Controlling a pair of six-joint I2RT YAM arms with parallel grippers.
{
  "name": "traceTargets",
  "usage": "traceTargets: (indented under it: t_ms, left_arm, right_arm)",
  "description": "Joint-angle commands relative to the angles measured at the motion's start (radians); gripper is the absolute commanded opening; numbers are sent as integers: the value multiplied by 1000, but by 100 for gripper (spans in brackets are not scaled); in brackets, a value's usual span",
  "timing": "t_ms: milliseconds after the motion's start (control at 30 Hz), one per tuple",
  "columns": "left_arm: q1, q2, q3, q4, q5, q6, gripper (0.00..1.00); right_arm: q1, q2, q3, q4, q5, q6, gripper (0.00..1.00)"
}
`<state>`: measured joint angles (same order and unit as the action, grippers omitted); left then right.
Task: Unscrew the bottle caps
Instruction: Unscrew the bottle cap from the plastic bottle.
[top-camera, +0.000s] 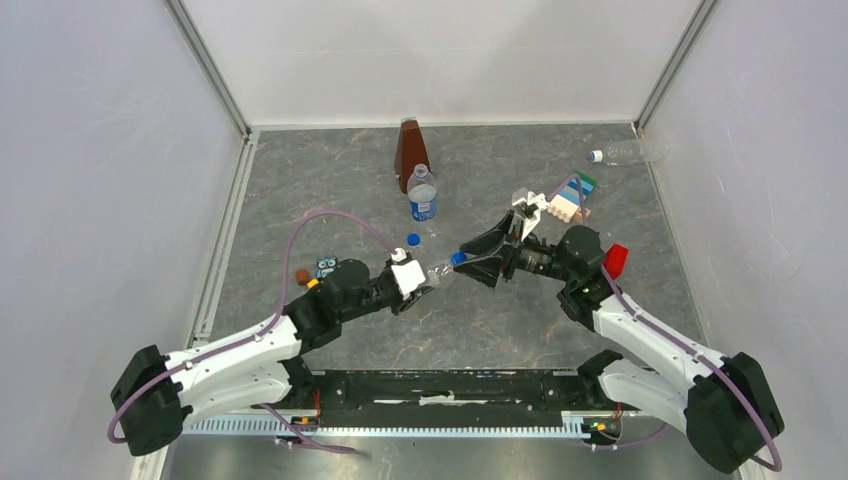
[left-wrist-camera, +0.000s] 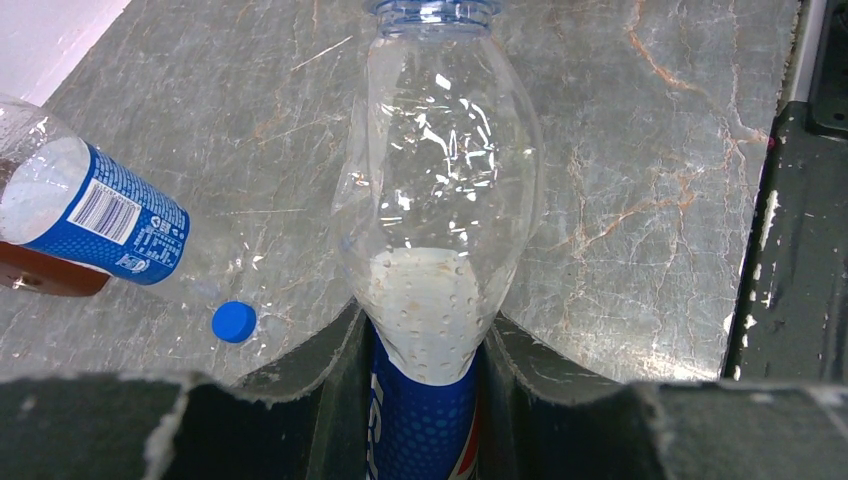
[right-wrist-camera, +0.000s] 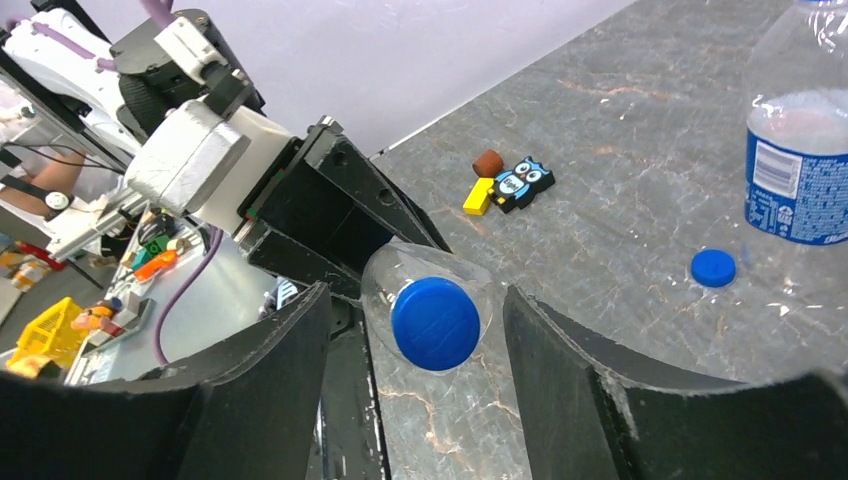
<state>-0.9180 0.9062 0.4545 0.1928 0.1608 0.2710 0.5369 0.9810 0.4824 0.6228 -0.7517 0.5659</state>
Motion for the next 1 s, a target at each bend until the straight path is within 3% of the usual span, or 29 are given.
traceTargets:
  t_ms: [0, 233, 333, 400, 500, 633, 733, 867, 967]
  left_arm:
    - [-5, -21, -4, 70, -6, 34, 2]
    - [-5, -29, -1, 65, -21, 40, 2]
    - [-6, -36, -4, 64, -22, 42, 2]
    - [-5, -36, -3, 65, -24, 44, 2]
    - [-5, -38, -3, 65, -26, 46, 2]
    - [-6, -37, -4, 65, -29, 46, 2]
    - [-5, -41, -6, 65, -35, 46, 2]
    - [-5, -52, -12, 66, -47, 37, 2]
    - [1, -46, 21, 11, -34, -31, 2]
  right_arm:
    - [3, 30, 49, 66, 14, 78, 66]
    - [3, 39, 46, 91, 12, 78, 48]
    - [3, 47, 51, 80, 1, 68, 49]
    - [2, 53, 56, 71, -2, 59, 56]
    - [0, 60, 62, 52, 3, 45, 54]
    - [-3, 57, 59, 52, 9, 35, 44]
    - [-4, 53, 58, 49, 13, 26, 29]
    - [-5, 54, 56, 46, -27, -7, 20]
    - [-5, 48, 49, 30, -74, -81, 19]
